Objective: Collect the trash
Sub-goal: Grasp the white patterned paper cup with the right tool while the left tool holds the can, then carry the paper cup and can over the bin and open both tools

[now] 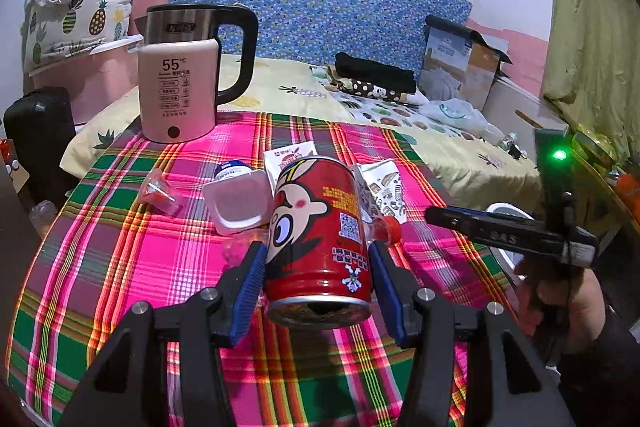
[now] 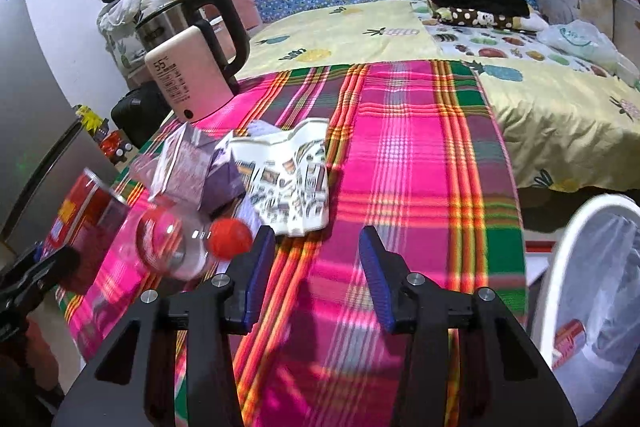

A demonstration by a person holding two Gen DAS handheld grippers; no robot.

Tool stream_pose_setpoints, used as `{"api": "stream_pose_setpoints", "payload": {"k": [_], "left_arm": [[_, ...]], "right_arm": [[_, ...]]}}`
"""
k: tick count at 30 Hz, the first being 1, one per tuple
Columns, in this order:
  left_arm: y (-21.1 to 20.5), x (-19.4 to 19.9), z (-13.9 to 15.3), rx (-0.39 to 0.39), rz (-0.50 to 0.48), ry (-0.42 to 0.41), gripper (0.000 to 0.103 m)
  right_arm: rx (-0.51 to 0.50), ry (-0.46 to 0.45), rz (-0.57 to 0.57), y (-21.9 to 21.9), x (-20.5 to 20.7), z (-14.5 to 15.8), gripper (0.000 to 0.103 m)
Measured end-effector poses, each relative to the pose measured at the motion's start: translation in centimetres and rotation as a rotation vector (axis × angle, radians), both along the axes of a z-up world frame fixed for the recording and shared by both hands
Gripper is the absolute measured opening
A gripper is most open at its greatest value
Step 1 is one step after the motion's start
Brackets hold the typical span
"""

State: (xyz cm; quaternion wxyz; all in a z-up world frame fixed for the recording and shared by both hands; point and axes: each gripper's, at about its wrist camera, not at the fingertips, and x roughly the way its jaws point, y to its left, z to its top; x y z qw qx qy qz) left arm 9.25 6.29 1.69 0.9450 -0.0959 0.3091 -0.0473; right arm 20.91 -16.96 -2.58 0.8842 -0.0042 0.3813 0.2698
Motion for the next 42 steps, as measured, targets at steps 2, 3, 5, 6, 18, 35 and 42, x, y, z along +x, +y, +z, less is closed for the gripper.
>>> {"api": "stream_pose_setpoints", "payload": {"k": [2,3,5,6,18,35,42], "left_arm": [[0.3,0.3,-0.2,-0.004,0.003,0.003,0.054],[0.4,0.6,-0.3,-0.005,0.004,0.006,0.054],[0.6,0.8,-0.4,-0.008,0.006,0.009,0.054],[0.6,0.9,-0.4,-0.009,0.007,0.011,0.054],[0.4,1.3,-0.4,-0.01,-0.008,0.018,0.054],[-7.5,1.5,0.7,0.005,-0.19,0.01,0.054],[-12.3,2.2,0.6,0.014,-0.299,0.015,0.054]], "right_arm": [[0.001,0.012,0.006,0.5,1.0,-0.3,0.045],[0.002,0.016,0.009,0.6,1.2,-0.4,0.045],[0.007,0.028,0.018,1.1,2.0,-0.8,0.045],[0.008,0.037,0.023,1.4,2.4,-1.1,0.045],[0.025,0.033,-0.005,0.2,1.8,-0.6,0.022],[0.072,0.003,-0.189,-9.3,-4.3,1.5,0.022],[0.079,-0.002,-0.295,-12.7,-5.2,1.2,0.022]]}}
